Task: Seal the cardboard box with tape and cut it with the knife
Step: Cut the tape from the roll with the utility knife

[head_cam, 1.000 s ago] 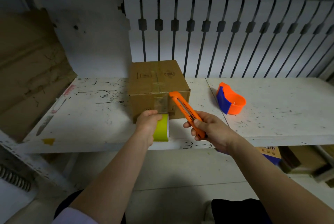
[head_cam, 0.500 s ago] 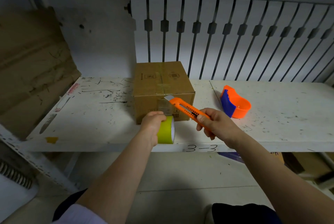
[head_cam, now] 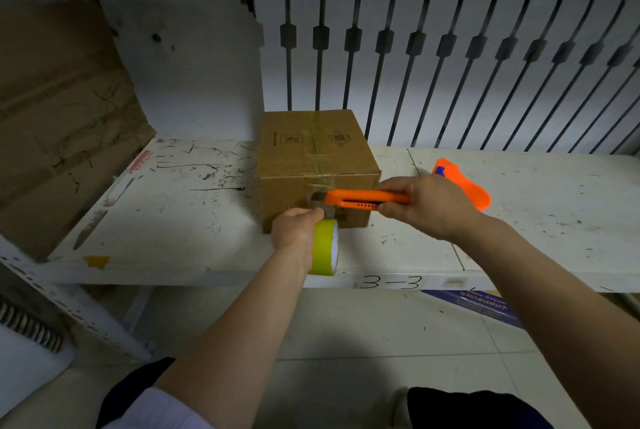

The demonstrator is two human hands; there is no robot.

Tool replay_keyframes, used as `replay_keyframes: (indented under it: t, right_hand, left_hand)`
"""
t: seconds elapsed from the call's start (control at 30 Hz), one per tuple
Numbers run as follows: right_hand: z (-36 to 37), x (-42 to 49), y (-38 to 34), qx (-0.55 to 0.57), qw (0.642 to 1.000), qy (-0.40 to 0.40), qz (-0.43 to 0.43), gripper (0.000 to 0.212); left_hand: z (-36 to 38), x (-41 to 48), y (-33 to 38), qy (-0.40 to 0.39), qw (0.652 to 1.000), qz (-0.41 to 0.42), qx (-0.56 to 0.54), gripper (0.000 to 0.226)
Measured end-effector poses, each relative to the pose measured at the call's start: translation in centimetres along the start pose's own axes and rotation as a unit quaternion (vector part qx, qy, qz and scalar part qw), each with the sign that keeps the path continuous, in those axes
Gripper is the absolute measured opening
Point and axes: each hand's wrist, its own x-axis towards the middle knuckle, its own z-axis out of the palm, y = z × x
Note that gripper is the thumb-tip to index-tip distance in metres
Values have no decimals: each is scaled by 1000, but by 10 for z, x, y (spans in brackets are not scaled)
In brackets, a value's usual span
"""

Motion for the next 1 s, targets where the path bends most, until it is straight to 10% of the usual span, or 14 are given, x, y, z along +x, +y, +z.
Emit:
replay_keyframes:
  t: [1.0]
  right_hand:
    - [-18,8,-35,-191,978,15,-86,29]
  left_hand:
    - [3,-7,-1,50,993,90,55,20]
